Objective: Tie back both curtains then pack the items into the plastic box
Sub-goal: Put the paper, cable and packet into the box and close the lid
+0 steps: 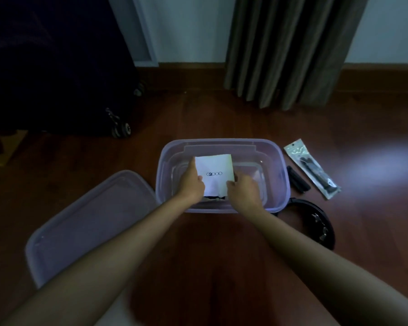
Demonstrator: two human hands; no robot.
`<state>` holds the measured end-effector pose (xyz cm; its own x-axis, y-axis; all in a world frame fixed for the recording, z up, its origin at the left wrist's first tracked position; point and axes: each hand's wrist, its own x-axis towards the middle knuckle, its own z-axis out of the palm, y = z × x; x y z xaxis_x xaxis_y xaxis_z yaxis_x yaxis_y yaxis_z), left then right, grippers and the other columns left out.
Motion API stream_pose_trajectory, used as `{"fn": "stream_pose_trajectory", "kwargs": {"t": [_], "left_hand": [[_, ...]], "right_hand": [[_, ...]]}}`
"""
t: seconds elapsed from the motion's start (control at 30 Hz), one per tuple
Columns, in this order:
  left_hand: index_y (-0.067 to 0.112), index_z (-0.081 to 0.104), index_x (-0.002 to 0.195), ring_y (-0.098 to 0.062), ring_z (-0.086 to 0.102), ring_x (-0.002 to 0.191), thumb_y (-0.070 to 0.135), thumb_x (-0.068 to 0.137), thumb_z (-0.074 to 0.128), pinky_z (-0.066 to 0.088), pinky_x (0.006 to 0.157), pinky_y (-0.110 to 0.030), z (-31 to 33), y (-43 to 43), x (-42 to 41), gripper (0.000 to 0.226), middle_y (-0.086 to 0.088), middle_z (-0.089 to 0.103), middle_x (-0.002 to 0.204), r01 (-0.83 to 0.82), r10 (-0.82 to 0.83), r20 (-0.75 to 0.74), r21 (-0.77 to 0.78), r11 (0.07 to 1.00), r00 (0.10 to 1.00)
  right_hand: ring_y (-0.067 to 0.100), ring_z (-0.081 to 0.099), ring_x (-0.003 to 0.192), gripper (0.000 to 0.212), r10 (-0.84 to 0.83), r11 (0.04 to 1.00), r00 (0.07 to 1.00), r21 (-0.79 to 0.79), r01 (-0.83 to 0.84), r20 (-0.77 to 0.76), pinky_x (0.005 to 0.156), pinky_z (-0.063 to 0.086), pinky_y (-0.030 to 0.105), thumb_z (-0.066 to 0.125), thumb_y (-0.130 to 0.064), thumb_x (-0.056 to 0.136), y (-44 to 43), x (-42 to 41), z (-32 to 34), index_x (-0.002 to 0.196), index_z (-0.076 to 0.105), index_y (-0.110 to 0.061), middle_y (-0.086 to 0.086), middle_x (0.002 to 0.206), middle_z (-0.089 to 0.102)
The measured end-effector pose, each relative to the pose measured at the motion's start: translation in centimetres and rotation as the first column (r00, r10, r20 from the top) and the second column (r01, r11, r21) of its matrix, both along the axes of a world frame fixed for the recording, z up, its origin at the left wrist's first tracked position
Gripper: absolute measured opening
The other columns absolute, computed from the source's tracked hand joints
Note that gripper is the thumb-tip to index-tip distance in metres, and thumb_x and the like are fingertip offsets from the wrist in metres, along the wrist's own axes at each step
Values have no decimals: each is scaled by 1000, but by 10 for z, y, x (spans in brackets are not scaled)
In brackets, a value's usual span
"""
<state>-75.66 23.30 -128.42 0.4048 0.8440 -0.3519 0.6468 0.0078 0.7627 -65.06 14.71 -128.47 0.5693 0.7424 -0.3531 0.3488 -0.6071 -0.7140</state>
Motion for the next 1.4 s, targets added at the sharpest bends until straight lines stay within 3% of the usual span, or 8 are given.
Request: {"fn": "stream_pose_trajectory", "kwargs": {"t": [0.13,0.23,0.37,0.53,0.8,1.03,1.27,1.4], "left_hand": [[13,43,133,-15,53,101,-14,87,40,41,75,-24,-5,8,-7,53,-2,55,117,-84,87,-22,114,990,996],[10,31,145,-24,49,120,-16,81,46,48,89,-34,-7,15,-13,71,-4,46,135,-33,57,-111,208,978,992],[3,3,152,-26,6,148,-18,83,48,20,117,-33,2,17,-17,85,-11,2,161,79,-13,-294,216,973,956],[3,7,151,-29,9,148,-14,84,51,18,119,-39,2,12,-13,82,-15,8,160,26,46,-242,288,957,969],[16,24,151,-20,1,149,2,94,49,17,113,-27,27,-7,63,64,-3,4,162,181,-196,-18,478,859,980],[13,47,139,-26,33,138,4,90,56,27,113,-33,10,-41,183,51,-10,36,151,743,-737,-216,420,521,640],[12,61,120,-32,51,119,6,87,58,46,86,-36,-7,-62,231,34,-12,55,127,953,-711,-635,180,244,302],[10,56,122,-30,50,121,7,94,47,41,85,-34,-8,-70,236,30,-12,56,128,961,-621,-736,171,217,271]], "right_hand": [[31,57,97,24,49,998,998,32,-48,-30,69,37,27,48,-7,94,19,-9,-6,112,63,-6,15,107,64],[32,57,96,24,100,995,992,19,-99,-72,68,36,28,48,-10,94,31,-16,-6,112,62,-5,16,107,64],[27,54,79,25,183,982,981,50,-179,-71,65,36,29,44,-9,96,34,-19,2,111,63,-4,15,103,68],[31,61,95,27,256,965,965,85,-250,-62,71,42,31,45,-16,99,16,-6,20,120,59,-6,15,109,68],[20,65,99,27,-385,878,904,374,297,185,85,50,31,56,-7,88,-80,97,28,112,68,-14,1,107,69],[31,53,113,78,-70,925,969,-347,151,236,87,49,39,71,-55,75,-160,135,-16,143,35,-39,8,129,41],[31,59,104,45,3,950,926,-289,114,376,76,47,35,69,-35,84,-174,141,-26,127,57,-28,5,110,61],[30,63,93,29,-127,952,926,-219,214,355,69,48,34,68,-29,79,-186,151,-27,108,68,-24,5,95,69]]}}
